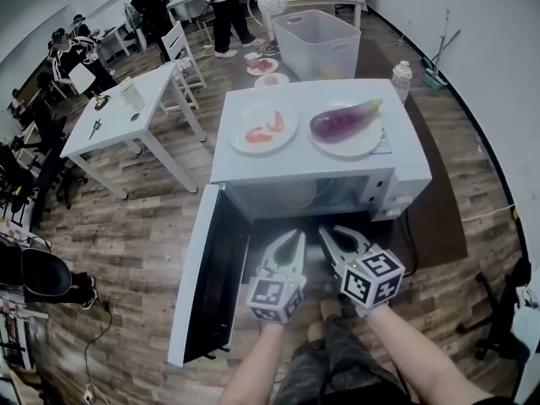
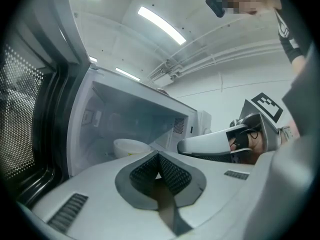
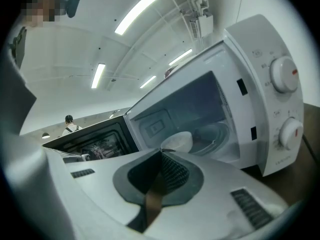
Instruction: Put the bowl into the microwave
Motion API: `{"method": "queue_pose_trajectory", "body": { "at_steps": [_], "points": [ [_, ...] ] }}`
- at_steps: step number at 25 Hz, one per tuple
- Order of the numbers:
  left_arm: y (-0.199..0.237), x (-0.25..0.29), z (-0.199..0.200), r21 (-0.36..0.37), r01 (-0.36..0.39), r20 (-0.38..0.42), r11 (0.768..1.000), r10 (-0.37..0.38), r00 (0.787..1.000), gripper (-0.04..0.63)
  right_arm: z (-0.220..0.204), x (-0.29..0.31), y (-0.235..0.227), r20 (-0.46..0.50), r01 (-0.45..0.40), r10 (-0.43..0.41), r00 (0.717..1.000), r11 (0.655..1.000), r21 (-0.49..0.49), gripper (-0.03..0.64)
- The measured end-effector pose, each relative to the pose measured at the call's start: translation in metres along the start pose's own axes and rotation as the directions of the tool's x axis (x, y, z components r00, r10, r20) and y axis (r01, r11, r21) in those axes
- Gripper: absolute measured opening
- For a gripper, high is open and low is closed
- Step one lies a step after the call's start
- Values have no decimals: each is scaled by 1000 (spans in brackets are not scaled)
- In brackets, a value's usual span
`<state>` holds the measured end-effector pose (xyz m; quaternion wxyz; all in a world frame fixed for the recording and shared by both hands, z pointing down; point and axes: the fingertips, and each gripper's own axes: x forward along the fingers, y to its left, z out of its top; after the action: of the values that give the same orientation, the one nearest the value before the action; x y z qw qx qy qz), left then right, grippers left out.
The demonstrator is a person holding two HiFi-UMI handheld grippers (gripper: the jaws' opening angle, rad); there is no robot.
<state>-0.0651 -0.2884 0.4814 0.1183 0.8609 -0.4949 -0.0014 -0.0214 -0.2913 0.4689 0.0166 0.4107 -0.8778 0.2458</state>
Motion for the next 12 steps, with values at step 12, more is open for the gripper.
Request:
{"method": "queue_pose_trajectory", "body": {
  "at_steps": [12],
  "points": [
    [-18,-11,18,-13,24,-5,1000,-24,1000,0,11,-23,25,-55,-65,61,997,994,-83,2]
  ]
}}
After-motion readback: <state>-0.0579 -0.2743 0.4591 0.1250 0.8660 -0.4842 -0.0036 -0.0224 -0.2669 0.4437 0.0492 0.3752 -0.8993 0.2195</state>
